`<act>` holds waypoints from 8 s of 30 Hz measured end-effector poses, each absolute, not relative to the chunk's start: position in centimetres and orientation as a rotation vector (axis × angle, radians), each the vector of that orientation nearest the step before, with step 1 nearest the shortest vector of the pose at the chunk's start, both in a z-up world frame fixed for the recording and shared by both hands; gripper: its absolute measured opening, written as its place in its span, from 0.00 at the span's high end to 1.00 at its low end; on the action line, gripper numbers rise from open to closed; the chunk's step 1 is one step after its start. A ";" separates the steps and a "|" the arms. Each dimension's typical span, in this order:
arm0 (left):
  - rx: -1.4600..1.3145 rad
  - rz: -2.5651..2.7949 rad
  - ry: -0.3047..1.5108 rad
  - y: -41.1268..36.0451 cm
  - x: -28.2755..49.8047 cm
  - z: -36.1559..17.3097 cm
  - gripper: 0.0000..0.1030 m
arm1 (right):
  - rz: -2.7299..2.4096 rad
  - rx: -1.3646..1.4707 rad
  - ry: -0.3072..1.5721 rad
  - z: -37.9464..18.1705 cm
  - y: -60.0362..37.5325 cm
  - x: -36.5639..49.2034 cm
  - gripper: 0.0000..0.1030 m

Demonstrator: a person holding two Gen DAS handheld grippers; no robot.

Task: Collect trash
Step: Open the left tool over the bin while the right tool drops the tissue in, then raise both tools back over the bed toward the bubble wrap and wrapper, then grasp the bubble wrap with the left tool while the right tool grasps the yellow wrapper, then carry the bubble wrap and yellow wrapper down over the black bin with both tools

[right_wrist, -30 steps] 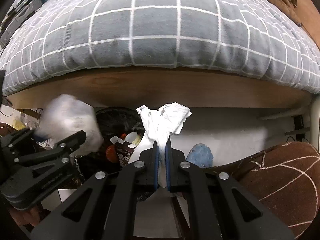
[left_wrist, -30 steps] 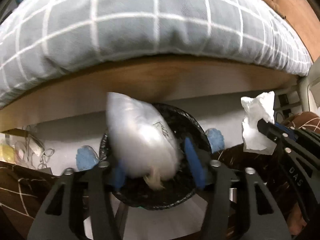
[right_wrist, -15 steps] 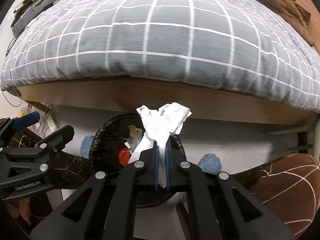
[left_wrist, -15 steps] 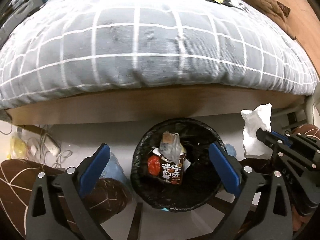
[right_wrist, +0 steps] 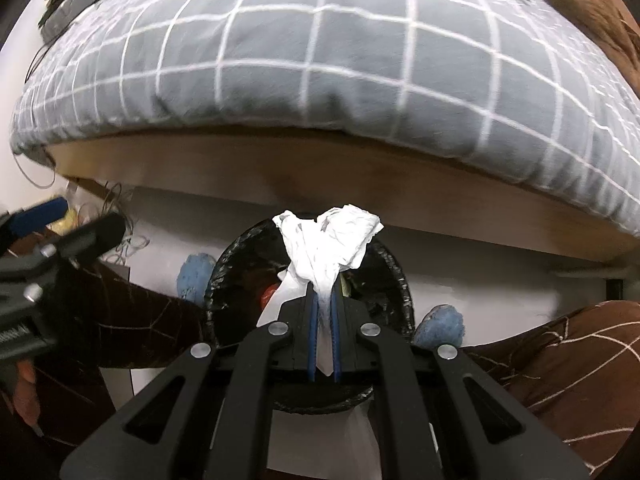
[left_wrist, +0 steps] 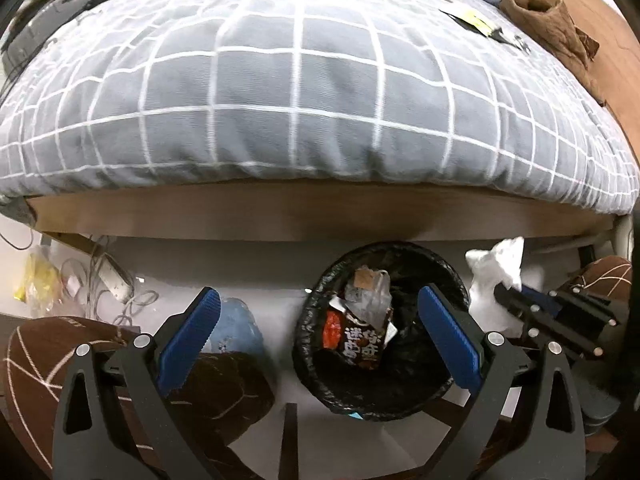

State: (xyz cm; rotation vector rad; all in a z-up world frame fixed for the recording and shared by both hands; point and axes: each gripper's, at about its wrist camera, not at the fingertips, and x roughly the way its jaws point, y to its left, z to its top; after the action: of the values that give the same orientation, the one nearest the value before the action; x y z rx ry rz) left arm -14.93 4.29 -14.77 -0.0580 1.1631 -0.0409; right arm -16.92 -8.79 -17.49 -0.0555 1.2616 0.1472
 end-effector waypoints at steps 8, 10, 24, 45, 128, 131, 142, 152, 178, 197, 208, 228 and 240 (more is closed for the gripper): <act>-0.091 -0.023 1.177 5.8 -14.7 -15.3 0.06 | 0.155 -0.105 1.275 -18.3 -7.0 -16.8 0.76; -0.093 -0.023 1.178 5.9 -14.7 -15.3 0.06 | 0.151 -0.111 1.274 -18.4 -7.0 -16.9 0.68; -0.084 -0.005 1.152 5.8 -14.7 -15.0 0.06 | 0.103 -0.115 1.224 -17.1 -7.7 -16.9 0.24; -0.077 -0.051 0.989 4.2 -14.5 -7.3 0.06 | -0.004 -0.110 0.929 -6.5 -12.4 -18.2 0.07; -0.112 -0.103 0.905 -7.5 23.8 -8.2 0.76 | 0.046 0.052 0.926 -8.8 -19.4 14.5 1.00; -0.100 -0.099 0.895 -7.0 23.1 -7.6 0.76 | 0.038 0.056 0.916 -8.3 -19.7 14.4 1.00; -0.063 -0.098 0.870 -4.3 20.2 -5.9 0.76 | -0.009 0.100 0.890 -7.9 -18.5 15.4 0.25; -0.072 -0.115 0.894 -2.7 19.1 -6.8 0.76 | -0.004 0.049 0.960 -10.1 -16.7 17.2 0.31; -0.108 -0.160 0.867 -2.5 17.4 -6.1 0.76 | 0.023 0.071 0.868 -6.8 -18.0 15.8 0.72; -0.083 -0.202 0.859 -3.7 10.0 -3.8 0.76 | 0.058 -0.018 0.796 -3.0 -16.8 8.9 0.72; -0.096 -0.220 0.852 -3.9 5.4 -2.6 0.76 | 0.063 -0.028 0.797 -2.0 -16.5 4.4 0.72; -0.071 -0.227 0.866 -4.2 -2.9 -2.1 0.76 | 0.069 -0.010 0.816 -1.7 -16.0 -4.5 0.72; -0.070 -0.227 0.885 -4.0 -7.3 -2.4 0.76 | 0.071 0.011 0.830 -2.0 -16.1 -8.8 0.72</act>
State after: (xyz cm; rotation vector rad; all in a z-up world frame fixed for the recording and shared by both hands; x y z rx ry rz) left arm -7.35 -3.96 -2.39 -0.0701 0.8848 -0.2268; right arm -8.84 -16.07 -1.97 0.0110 0.8296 0.0713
